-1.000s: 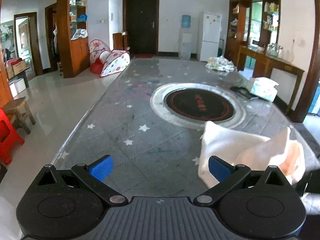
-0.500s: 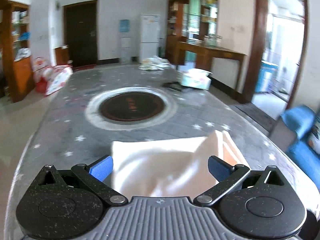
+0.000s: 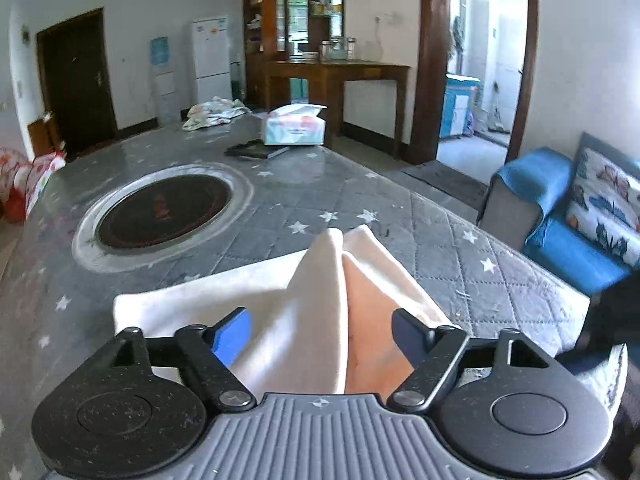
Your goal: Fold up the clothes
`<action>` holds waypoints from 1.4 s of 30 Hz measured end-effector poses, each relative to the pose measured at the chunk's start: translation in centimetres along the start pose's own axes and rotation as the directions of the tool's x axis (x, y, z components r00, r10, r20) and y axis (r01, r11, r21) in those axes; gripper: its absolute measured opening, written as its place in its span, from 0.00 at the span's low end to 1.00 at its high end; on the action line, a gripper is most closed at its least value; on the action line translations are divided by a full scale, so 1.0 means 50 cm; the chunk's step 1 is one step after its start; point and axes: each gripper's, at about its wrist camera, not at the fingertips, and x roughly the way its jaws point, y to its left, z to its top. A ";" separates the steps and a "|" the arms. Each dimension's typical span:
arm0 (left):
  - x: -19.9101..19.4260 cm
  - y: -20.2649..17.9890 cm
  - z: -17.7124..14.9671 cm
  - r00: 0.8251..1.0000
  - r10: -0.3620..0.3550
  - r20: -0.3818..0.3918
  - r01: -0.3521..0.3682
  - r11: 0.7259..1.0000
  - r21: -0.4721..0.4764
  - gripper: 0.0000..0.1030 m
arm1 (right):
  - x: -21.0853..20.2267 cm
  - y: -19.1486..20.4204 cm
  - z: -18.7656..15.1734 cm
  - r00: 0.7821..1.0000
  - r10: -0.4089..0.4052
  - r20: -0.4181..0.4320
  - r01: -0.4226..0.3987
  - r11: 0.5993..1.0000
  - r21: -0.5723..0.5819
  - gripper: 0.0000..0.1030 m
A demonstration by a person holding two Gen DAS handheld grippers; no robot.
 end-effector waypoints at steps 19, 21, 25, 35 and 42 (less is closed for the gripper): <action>-0.026 0.094 -0.008 0.994 0.099 0.044 -0.093 0.989 -0.111 0.03 | 0.104 -0.152 0.076 0.986 -0.164 0.025 0.162 0.984 0.073 0.33; -0.038 0.114 -0.012 0.992 0.116 0.048 -0.108 0.983 -0.147 0.03 | 0.140 -0.159 0.092 0.984 -0.176 0.009 0.175 0.983 0.059 0.35; -0.065 0.153 -0.031 0.987 0.155 0.049 -0.141 0.967 -0.212 0.03 | 0.208 -0.174 0.118 0.979 -0.200 -0.037 0.202 0.978 0.053 0.39; -0.174 0.246 -0.102 0.951 0.306 0.051 -0.266 0.888 -0.374 0.03 | 0.266 -0.187 0.118 0.989 -0.101 -0.110 0.114 0.986 0.118 0.13; -0.217 0.279 -0.178 0.933 0.358 -0.014 -0.328 0.836 -0.439 0.03 | 0.244 -0.181 0.130 0.988 -0.117 -0.103 0.128 0.985 0.113 0.39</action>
